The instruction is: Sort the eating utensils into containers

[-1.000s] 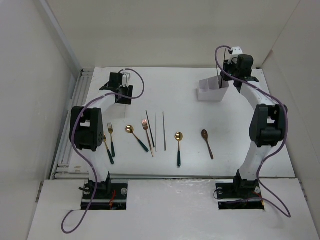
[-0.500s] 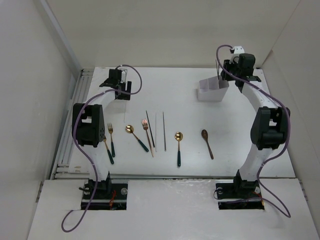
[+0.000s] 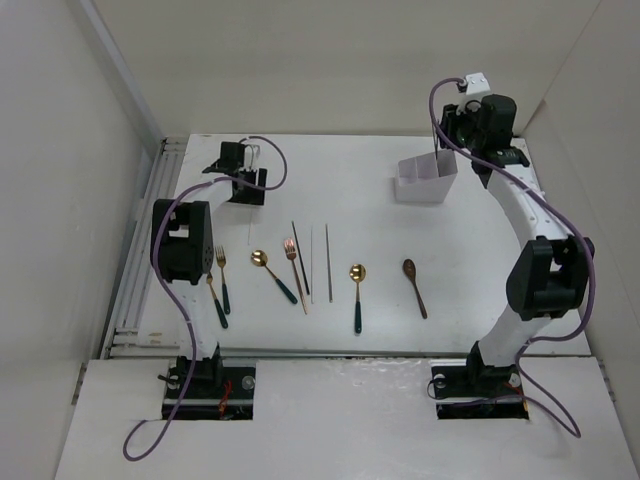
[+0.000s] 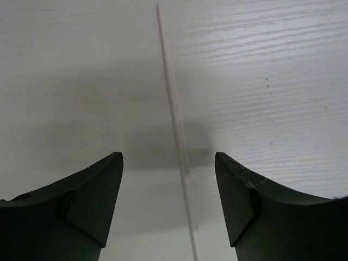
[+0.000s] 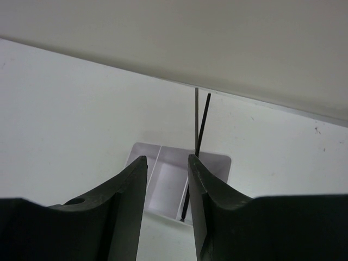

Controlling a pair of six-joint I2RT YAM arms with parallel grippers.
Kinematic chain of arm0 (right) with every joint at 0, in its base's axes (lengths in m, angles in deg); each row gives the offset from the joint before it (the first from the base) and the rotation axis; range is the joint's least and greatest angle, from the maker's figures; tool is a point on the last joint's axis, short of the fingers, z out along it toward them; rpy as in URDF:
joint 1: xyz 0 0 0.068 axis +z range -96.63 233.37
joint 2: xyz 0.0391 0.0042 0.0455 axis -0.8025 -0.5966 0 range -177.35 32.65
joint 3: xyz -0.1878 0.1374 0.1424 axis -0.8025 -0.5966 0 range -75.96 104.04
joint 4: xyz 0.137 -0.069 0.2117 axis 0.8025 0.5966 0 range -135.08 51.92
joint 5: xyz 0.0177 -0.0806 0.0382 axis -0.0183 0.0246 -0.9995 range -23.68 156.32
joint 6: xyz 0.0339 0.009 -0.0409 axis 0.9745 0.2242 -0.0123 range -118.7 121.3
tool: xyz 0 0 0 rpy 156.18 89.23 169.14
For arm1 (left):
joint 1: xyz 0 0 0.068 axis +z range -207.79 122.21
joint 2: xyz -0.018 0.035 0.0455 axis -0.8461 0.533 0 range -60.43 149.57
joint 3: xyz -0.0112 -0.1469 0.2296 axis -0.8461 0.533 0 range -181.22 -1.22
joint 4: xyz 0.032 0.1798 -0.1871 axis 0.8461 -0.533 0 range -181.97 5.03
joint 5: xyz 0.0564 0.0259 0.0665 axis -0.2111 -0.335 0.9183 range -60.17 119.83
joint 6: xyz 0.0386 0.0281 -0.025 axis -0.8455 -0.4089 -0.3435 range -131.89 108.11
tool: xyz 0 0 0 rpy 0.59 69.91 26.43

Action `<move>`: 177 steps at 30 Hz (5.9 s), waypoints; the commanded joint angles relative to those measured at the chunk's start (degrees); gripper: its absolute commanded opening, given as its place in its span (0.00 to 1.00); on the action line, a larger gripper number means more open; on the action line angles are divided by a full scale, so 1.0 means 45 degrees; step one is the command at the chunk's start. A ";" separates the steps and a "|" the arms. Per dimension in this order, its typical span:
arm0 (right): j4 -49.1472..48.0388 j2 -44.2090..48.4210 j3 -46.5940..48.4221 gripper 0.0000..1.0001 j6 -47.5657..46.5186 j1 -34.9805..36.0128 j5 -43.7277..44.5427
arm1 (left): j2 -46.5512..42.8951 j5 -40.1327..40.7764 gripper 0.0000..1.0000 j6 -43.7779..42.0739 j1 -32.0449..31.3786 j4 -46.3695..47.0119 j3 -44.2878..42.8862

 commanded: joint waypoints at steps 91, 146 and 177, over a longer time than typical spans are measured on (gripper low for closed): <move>-0.1445 -0.0039 0.0798 0.00 -0.0306 0.1082 0.2024 | -0.9642 0.0954 1.00 0.1732 -0.0495 -0.1417 0.1968; -0.1054 0.3122 -0.3807 0.61 0.0200 0.1802 0.3138 | -0.8957 0.2010 0.47 -0.2432 -0.0825 -0.4975 0.9254; -0.0938 0.4745 -0.4628 0.63 -0.0835 0.1802 0.4448 | -0.6050 0.0233 0.07 -0.3075 -0.0825 -0.5385 0.7732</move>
